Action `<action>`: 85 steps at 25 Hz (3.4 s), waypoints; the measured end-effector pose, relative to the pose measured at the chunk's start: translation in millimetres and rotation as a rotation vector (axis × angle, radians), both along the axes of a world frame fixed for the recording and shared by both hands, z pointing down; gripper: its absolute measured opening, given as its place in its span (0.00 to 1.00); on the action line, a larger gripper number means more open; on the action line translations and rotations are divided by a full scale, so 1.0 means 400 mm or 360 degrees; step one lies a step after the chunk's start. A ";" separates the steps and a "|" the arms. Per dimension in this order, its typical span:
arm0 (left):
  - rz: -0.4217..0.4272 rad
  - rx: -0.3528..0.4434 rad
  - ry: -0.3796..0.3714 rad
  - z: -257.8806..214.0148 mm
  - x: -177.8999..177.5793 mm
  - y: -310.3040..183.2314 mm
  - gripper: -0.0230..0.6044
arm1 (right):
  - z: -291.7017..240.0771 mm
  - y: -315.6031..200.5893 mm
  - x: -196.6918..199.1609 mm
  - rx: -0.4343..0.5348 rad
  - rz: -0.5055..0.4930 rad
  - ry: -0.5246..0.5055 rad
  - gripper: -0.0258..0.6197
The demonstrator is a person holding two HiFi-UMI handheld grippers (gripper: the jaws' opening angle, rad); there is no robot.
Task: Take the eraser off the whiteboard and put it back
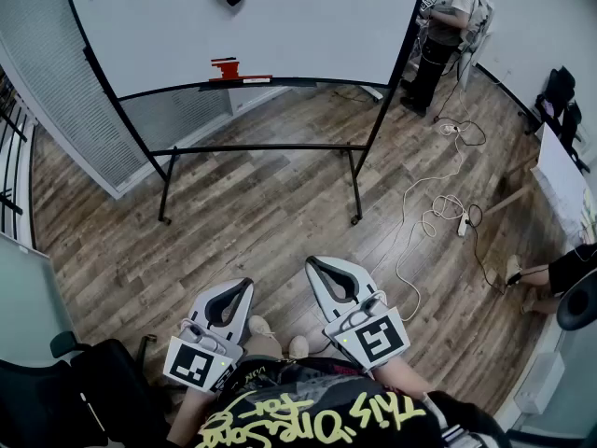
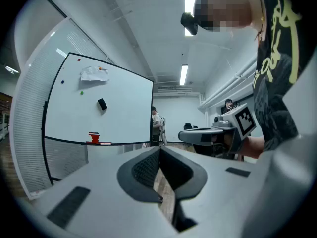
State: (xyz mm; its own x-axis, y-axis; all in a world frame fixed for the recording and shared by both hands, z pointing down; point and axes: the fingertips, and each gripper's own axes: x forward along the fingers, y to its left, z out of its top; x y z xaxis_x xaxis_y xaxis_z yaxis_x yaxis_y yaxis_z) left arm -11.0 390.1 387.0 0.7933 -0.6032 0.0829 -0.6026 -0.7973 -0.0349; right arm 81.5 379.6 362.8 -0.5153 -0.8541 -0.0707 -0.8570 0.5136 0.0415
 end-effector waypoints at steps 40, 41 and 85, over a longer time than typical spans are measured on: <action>-0.0013 0.0062 0.0010 -0.015 0.010 -0.062 0.05 | 0.012 -0.032 0.016 0.0015 0.0038 0.0076 0.06; -0.0003 0.0063 0.0009 -0.014 0.013 -0.075 0.05 | 0.012 -0.045 0.018 0.0016 0.0046 0.0075 0.06; 0.0119 0.0021 0.0021 -0.057 -0.100 -0.736 0.05 | -0.022 -0.690 -0.112 -0.0028 0.0135 0.0055 0.06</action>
